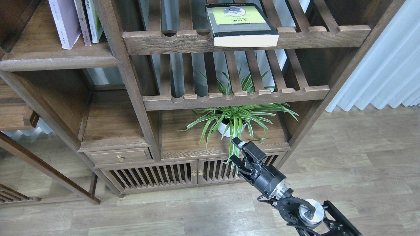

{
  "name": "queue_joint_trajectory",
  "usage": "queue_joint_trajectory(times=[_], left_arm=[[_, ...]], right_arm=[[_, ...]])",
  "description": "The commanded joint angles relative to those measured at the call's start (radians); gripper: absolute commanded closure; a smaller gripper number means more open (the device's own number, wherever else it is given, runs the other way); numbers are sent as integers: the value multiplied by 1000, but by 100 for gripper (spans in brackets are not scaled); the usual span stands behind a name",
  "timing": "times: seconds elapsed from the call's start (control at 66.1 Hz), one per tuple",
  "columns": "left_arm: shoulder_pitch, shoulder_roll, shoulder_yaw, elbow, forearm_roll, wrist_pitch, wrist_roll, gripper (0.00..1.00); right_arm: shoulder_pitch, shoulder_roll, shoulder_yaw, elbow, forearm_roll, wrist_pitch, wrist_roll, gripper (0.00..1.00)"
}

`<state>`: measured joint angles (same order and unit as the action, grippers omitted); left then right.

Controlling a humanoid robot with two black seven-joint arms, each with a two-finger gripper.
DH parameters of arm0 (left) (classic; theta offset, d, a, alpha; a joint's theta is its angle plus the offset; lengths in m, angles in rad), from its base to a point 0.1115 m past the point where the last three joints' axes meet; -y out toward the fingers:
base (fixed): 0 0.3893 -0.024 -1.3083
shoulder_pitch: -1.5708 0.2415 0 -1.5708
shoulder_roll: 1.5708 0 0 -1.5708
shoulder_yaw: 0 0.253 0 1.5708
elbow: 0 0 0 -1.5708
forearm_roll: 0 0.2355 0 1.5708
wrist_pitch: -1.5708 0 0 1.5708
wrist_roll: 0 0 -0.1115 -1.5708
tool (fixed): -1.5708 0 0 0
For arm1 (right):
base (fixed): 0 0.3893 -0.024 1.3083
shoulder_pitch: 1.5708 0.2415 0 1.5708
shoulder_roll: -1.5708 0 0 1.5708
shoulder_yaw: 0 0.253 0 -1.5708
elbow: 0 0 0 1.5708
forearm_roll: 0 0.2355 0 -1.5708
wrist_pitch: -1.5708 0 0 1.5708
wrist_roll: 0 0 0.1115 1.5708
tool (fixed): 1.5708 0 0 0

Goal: Organize books on shelf
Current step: 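Insert the red book upright beside the standing books with the left gripper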

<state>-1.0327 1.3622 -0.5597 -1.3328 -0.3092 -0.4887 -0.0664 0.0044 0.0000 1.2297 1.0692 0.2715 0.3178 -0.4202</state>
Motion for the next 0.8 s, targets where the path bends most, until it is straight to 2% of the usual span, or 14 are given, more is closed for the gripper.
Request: queue_joint_trajectory(times=[0.0, 0.318, 0.454, 0.696, 0.787], left_arm=[[-7, -18, -20, 0, 21, 0, 2, 93], [-12, -28, -31, 18, 78, 0, 16, 93], [-12, -83, -31, 27, 96, 2, 16, 94], [-15, -150, -35, 43, 145, 168, 17, 94], [-13, -166, -32, 55, 147, 190, 17, 94]], right_arm=[[0, 0, -7, 0, 0, 1, 0, 1], [0, 0, -10, 5, -20, 1, -2, 1], [0, 0, -26, 17, -17, 6, -2, 1], [6, 0, -38, 20, -17, 6, 0, 1], [8, 0, -42, 20, -15, 7, 0, 1]])
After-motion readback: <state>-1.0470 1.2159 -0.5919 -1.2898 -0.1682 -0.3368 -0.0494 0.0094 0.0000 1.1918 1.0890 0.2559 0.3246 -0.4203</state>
